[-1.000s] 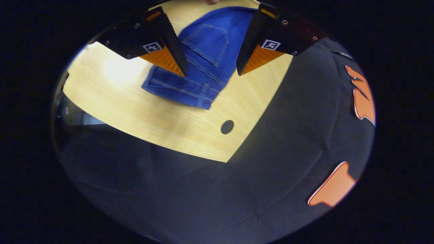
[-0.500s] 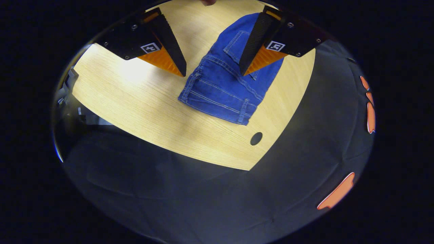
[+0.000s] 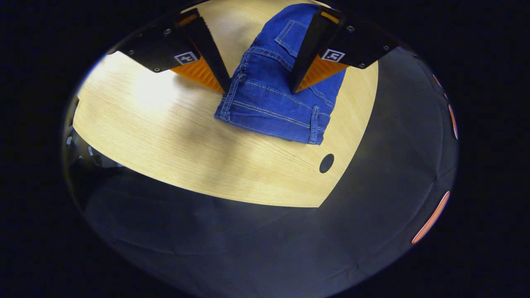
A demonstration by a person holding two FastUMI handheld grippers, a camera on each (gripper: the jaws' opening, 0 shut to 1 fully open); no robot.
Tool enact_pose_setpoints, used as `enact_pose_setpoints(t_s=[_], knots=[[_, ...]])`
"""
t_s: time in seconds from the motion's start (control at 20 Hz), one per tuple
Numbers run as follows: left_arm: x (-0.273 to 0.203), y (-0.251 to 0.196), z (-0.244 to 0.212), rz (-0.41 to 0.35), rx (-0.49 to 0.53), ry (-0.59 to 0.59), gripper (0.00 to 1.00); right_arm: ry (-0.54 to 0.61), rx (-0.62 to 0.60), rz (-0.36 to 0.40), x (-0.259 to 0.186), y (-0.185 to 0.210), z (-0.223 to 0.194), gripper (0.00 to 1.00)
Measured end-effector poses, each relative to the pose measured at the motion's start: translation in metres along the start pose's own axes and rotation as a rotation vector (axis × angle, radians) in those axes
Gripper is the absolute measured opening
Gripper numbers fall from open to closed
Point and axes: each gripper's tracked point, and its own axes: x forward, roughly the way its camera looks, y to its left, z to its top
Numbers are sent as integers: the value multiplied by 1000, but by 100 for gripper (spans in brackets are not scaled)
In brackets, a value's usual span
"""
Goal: Grasp the waist and the cuffs of the jeans and fold them to make the two legs overlap; first hold the waist and fold one-third of the jeans toward the cuffs, then hold the cuffs and fold the remaining one-third in the same direction to finish folding.
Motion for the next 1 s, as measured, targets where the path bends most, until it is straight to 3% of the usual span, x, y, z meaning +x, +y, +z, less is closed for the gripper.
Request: enact_pose_setpoints(t_s=[0.15, 0.2, 0.25, 0.35, 0.45, 0.6, 0.75, 1.0], knots=[[-13, -9, -4, 22, -8, 3, 96, -22, -21, -17, -1, -1, 0, 44], [-15, -9, -4, 31, -13, 1, 98, -26, -25, -16, -3, 2, -2, 43], [-18, -9, -2, 47, -7, -6, 98, -20, -26, -8, -3, 0, -2, 34], [-24, -6, 3, 69, 13, -31, 98, -22, -8, 8, -9, 2, 1, 33], [-29, -1, 1, 91, 38, -41, 99, -51, -29, 47, -13, 9, 8, 21], [-26, -4, -3, 61, 15, -46, 100, -112, -77, 96, -33, 28, 12, 21], [-21, 10, -10, 84, 38, -38, 100, -166, -103, 144, -66, 51, 14, 21], [-14, 19, -17, 65, 14, -45, 98, -246, -236, 218, -134, 83, 12, 21]])
